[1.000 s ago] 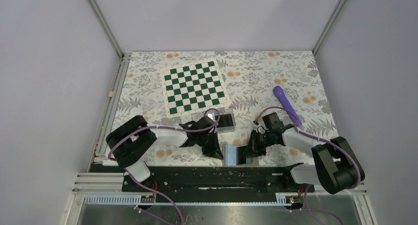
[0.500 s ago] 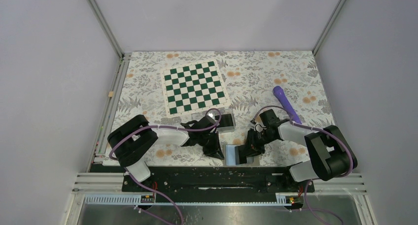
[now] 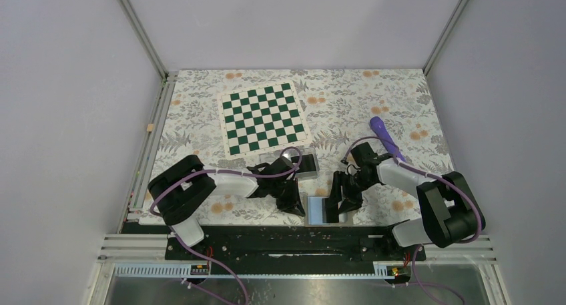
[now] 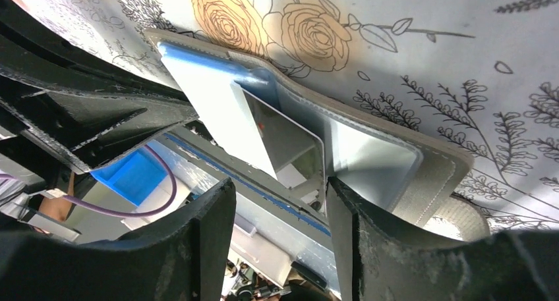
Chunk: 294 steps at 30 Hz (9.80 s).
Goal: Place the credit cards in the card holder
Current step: Insert the credit card into the card holder, then turn over the card slot in the card holder, then pick up the credit card from the storage box.
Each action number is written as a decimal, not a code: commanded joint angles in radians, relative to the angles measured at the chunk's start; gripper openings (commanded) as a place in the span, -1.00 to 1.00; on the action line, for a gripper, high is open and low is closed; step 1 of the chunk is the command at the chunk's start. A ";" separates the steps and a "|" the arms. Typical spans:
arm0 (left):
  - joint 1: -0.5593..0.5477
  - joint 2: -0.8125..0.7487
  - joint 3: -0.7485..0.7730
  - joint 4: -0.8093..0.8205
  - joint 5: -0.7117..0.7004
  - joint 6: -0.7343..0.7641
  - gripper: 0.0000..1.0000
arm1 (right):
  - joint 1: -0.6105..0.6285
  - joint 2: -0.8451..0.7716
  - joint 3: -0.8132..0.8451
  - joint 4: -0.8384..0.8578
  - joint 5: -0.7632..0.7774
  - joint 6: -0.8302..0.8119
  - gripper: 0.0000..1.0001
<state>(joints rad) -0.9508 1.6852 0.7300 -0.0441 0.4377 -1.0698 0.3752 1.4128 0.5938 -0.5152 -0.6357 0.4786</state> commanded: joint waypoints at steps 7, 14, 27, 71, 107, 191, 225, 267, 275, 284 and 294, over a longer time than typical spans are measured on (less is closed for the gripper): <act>-0.024 0.049 0.027 -0.042 -0.007 0.018 -1.00 | 0.049 0.047 0.027 -0.003 0.012 -0.018 0.06; -0.027 0.051 0.037 -0.052 -0.008 0.024 -1.00 | 0.133 0.073 0.075 0.018 0.008 -0.012 -0.03; -0.029 0.036 0.149 -0.228 -0.075 0.117 -0.94 | 0.195 0.111 0.148 -0.037 0.074 -0.018 0.09; -0.029 0.060 0.112 0.181 0.054 -0.047 -0.39 | 0.166 0.102 0.049 -0.073 0.198 -0.006 -0.58; -0.065 0.044 0.251 -0.071 -0.039 0.084 -1.00 | 0.167 0.083 0.082 -0.083 0.160 -0.007 -0.69; 0.074 -0.076 0.192 0.343 0.181 -0.049 -0.34 | 0.010 -0.148 0.376 -0.220 0.131 0.036 -0.48; 0.376 0.117 0.464 -0.369 -0.037 0.242 -0.38 | 0.188 0.496 0.911 -0.337 0.462 -0.098 -1.00; 0.307 0.190 0.525 -0.450 -0.169 0.261 -0.44 | 0.274 0.667 0.929 -0.338 0.558 -0.077 -1.00; 0.302 0.219 0.535 -0.493 -0.183 0.282 -0.42 | 0.274 0.666 0.919 -0.339 0.550 -0.072 -1.00; 0.291 0.195 0.534 -0.456 -0.170 0.290 -0.42 | 0.274 0.669 0.913 -0.341 0.539 -0.075 -1.00; 0.316 0.158 0.489 -0.407 -0.141 0.293 -0.41 | 0.273 0.655 0.938 -0.356 0.537 -0.078 -1.00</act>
<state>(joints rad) -0.6510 1.8881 1.2469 -0.5011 0.2867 -0.7784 0.6388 2.0468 1.5181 -0.8448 -0.0986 0.3996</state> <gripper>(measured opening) 0.295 0.016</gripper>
